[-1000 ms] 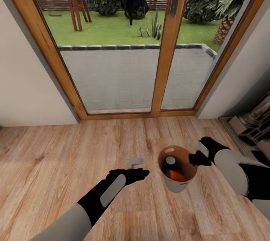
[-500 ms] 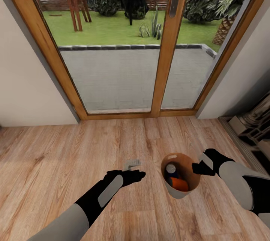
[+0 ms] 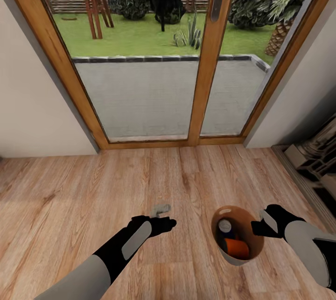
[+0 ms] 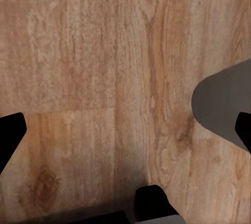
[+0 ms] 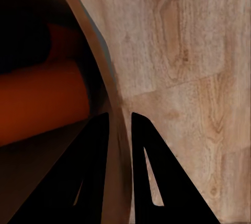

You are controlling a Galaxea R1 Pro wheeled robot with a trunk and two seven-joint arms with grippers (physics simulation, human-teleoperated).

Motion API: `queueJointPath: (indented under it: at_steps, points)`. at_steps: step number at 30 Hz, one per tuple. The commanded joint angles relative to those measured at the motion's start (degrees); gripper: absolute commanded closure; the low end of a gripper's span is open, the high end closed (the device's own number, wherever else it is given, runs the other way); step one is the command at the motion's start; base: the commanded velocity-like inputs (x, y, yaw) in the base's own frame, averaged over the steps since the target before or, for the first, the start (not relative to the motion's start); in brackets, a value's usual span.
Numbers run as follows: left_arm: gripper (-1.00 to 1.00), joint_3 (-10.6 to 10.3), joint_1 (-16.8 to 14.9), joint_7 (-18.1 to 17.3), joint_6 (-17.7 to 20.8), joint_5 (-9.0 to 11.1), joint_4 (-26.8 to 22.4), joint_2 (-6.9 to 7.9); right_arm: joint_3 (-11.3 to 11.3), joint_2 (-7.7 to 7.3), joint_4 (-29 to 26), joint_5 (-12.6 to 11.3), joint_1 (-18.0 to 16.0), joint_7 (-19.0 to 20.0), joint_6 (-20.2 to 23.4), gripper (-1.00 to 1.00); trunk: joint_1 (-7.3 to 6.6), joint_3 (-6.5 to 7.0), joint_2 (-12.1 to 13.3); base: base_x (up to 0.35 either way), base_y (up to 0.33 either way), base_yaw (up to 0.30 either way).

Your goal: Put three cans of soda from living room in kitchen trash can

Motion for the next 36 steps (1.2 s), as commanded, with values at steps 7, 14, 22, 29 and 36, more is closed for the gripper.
queueJointPath:
  at_steps: [7,14,22,29,36]
  points:
    - [-1.0,-0.08,0.0,1.7,-0.11,-0.05,0.54,0.05,-0.65,-0.4,-0.07,-0.42,1.85,0.33,-0.18,1.0,0.0,0.01,0.0,0.0,0.0,0.0]
    - [-1.0,-0.25,0.0,1.98,-0.29,-0.2,0.54,0.06,-0.45,-0.38,-0.01,-0.17,2.76,0.28,-0.2,1.0,0.0,0.01,0.0,0.0,0.0,0.0]
    - [-1.0,-0.43,0.0,1.94,-0.52,-0.25,0.51,0.06,-0.37,-0.52,0.63,0.01,3.55,0.2,-5.1,1.0,0.0,0.01,0.0,0.0,0.0,0.0]
    - [-1.0,-0.51,0.0,1.93,-0.67,-0.26,0.56,0.0,-0.37,-0.84,0.09,0.06,5.16,0.2,-6.94,1.0,0.0,0.01,0.0,0.0,0.0,0.0]
    - [-1.0,-0.57,0.0,1.91,-0.73,-0.26,0.49,-0.03,-0.37,-1.21,0.0,0.05,5.42,0.28,-7.25,1.0,0.0,0.01,0.0,0.0,0.0,0.0]
